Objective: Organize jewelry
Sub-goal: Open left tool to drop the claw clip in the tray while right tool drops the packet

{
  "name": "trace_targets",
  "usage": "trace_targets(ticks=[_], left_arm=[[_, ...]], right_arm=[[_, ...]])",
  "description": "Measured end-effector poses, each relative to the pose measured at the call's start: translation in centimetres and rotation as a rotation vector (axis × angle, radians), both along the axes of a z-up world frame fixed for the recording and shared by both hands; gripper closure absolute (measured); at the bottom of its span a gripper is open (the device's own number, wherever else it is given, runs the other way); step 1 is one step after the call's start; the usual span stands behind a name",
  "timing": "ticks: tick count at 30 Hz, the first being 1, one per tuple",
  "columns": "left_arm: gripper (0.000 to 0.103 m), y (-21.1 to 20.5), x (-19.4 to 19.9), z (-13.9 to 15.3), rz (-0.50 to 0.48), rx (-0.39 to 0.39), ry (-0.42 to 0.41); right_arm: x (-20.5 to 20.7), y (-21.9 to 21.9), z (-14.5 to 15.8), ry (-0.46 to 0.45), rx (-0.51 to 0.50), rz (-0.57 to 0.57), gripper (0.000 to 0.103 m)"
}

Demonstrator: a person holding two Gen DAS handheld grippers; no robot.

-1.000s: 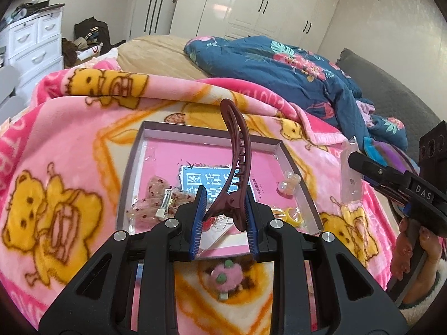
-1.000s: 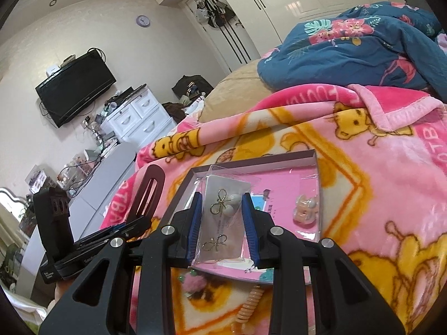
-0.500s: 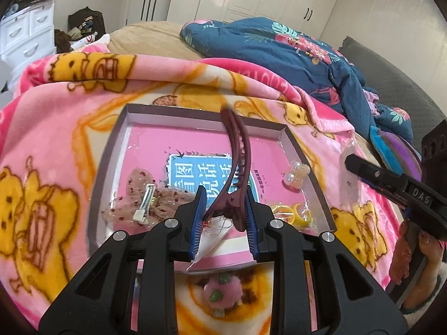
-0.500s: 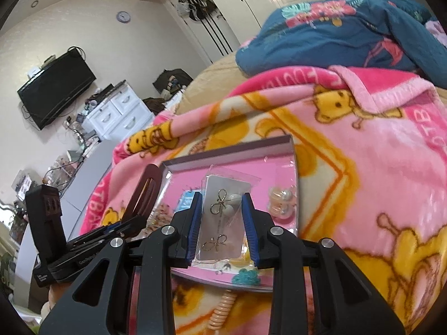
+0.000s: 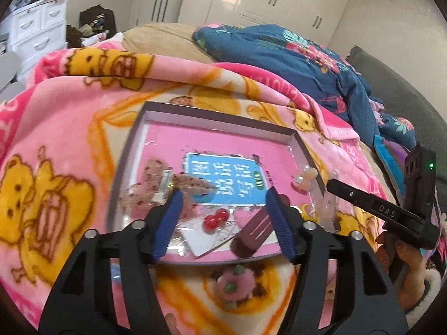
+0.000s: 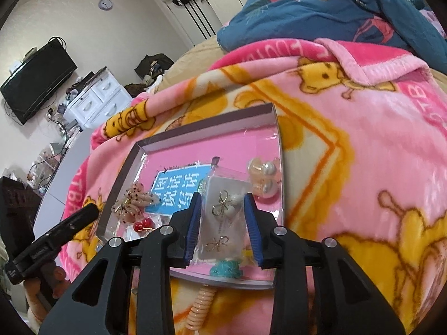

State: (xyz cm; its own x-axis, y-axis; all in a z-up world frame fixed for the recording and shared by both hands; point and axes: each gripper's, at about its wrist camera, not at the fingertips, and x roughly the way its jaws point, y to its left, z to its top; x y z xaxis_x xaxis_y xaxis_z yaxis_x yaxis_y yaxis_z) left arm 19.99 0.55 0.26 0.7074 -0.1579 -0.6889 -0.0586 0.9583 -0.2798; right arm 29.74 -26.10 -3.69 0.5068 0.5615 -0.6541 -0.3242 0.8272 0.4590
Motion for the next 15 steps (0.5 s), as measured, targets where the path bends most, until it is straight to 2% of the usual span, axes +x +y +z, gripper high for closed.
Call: trace_targets(ticks=[3,7,15], left_arm=[[0.041,0.9,-0.9,0.3,0.024,-0.008,-0.004],[0.034,1.8,-1.9,0.6,0.053,-0.006,-0.004],[0.020,2.2,-4.3,2.4,0.073,0.005,-0.038]], right_arm=[[-0.3,-0.3,0.1,-0.002,0.003,-0.011,0.060],[-1.1,-0.9,0.9,-0.017,0.023,-0.020,0.053],[-4.0,-1.5,3.7,-0.093,0.042,0.006,0.037]])
